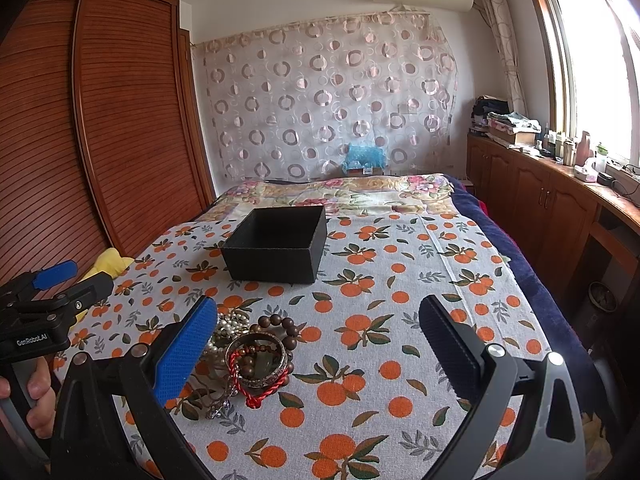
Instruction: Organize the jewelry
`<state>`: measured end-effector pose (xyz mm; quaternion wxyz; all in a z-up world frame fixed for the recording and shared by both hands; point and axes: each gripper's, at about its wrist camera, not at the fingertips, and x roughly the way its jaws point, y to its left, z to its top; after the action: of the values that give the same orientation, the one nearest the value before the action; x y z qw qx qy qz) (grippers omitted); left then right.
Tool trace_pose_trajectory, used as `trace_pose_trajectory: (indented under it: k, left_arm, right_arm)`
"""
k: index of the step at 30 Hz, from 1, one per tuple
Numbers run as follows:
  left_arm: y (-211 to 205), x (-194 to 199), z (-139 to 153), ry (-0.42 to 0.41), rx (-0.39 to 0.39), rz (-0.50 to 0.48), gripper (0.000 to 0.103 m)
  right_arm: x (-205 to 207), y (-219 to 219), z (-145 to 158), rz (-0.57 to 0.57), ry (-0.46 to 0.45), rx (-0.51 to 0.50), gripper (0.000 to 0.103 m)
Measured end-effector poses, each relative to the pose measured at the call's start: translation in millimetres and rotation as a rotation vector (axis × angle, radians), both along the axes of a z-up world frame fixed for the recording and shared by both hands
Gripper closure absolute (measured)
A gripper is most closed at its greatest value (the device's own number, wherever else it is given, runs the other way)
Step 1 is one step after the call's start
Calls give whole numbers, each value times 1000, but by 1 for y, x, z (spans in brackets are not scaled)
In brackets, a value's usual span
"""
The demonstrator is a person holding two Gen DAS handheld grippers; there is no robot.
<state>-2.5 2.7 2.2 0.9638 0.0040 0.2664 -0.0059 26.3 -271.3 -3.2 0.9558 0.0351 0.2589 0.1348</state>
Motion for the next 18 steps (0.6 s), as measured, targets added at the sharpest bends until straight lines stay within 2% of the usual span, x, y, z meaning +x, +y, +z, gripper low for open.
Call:
trace_pose_trajectory:
  k: [18]
  left_arm:
    - [2,-2,2,-3,-2,-1,7]
  right_arm:
    - [-1,1,2,0,-1,-1,2]
